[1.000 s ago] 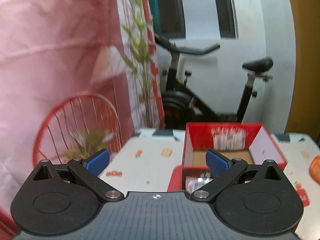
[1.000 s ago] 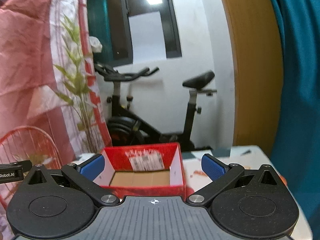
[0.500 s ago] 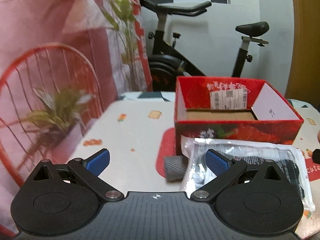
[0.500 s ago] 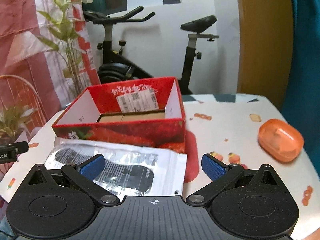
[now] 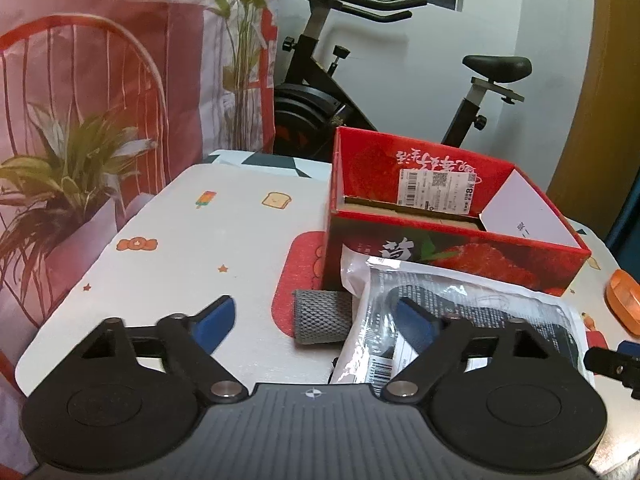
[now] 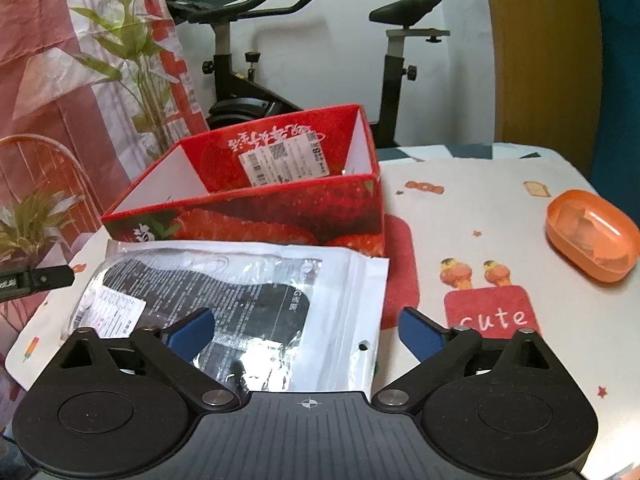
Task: Organize soft objects
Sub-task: 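Move the left tool down to the clear plastic bag beside the red box, then close the left gripper on the clear plastic bag and lift it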
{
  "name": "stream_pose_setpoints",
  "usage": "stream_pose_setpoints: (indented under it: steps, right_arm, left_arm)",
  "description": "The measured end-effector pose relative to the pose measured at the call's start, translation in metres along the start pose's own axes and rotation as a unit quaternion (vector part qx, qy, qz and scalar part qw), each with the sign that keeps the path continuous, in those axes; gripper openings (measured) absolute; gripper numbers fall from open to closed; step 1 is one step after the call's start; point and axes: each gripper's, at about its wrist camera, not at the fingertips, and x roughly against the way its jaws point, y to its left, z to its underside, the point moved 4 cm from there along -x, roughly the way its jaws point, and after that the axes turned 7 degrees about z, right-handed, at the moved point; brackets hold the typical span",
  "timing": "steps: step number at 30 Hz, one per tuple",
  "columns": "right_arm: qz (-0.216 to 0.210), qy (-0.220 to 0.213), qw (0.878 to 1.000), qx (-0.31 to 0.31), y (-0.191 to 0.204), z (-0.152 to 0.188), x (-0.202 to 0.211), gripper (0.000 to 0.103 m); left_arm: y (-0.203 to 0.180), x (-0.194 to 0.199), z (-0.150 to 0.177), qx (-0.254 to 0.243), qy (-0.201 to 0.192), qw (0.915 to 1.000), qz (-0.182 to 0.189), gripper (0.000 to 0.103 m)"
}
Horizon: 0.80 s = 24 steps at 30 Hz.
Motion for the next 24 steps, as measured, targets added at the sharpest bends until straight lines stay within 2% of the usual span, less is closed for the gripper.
stream_pose_setpoints:
  steps: [2,7,11,24]
  right_arm:
    - [-0.008,0.005,1.000,0.000,0.001,0.001,-0.003,0.094]
    - [-0.025,0.023,0.999,0.001,0.006,0.006,-0.012,0.081]
    - [-0.027,0.035,0.999,0.005,0.008,0.008,-0.021,0.078]
    - [-0.044,0.040,0.998,-0.003,0.004,0.006,-0.036,0.074]
  left_arm:
    - [0.001,-0.003,0.001,0.010,0.002,0.9998,0.016,0.079]
    - [-0.004,-0.010,0.004,0.019,0.010,0.9976,0.066,0.070]
    - [-0.007,-0.019,0.008,0.014,0.026,0.9972,0.069,0.059]
    - [-0.014,-0.038,0.008,0.030,0.072,0.9888,0.127,0.055]
